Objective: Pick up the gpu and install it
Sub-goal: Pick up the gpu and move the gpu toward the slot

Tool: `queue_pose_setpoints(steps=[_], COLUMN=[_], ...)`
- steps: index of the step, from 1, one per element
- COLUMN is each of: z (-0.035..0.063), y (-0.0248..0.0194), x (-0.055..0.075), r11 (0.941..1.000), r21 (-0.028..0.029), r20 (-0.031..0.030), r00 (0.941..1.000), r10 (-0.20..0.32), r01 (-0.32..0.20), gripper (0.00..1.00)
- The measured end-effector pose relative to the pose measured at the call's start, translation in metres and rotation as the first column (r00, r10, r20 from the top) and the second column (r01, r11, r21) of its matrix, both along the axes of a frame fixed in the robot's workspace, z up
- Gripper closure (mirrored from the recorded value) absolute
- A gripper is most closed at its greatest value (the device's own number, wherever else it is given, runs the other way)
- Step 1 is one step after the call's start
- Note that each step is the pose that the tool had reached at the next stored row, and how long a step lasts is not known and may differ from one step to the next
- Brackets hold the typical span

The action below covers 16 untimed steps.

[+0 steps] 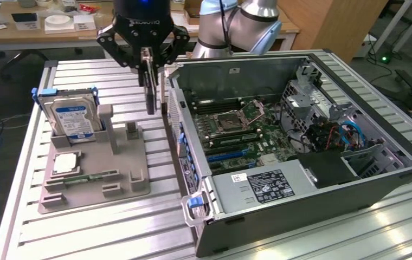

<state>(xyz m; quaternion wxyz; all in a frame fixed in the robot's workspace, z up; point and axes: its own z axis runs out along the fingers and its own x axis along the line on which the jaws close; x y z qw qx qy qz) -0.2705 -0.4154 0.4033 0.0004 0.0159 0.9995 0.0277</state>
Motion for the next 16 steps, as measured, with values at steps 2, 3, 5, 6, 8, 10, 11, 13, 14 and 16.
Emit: queue_pose_setpoints(steps=[2,3,5,6,8,10,11,13,14,16], z=[0.0000,0.0000,0.0001,0.0000,0.0000,0.0000,0.0000,0.0000,0.0000,0.0000], y=[0.0000,0.0000,0.0000,0.0000,0.0000,0.0000,0.0000,0.0000,0.0000,0.0000], x=[0.005,0.008,0.014,0.017,0.023,0.029,0.031,0.037,0.040,0.046], r11=[1.0000,1.0000,1.0000,1.0000,1.0000,1.0000,1.0000,1.0000,1.0000,1.0000], r21=[0.0000,-0.0001,-0.0002,-0.0001,0.0000,0.0000,0.0000,-0.0001,-0.0001,0.0000], r20=[0.0000,0.0000,-0.0001,0.0000,0.0000,0.0000,0.0000,0.0000,0.0000,0.0001], r00=[1.0000,1.0000,1.0000,1.0000,1.0000,1.0000,1.0000,1.0000,1.0000,1.0000], r10=[0.000,0.000,0.000,0.000,0.000,0.000,0.000,0.000,0.000,0.000], r01=[0.000,0.000,0.000,0.000,0.000,0.000,0.000,0.000,0.000,0.000], gripper=[0.72,0.72,0.72,0.72,0.72,0.72,0.72,0.72,0.72,0.72])
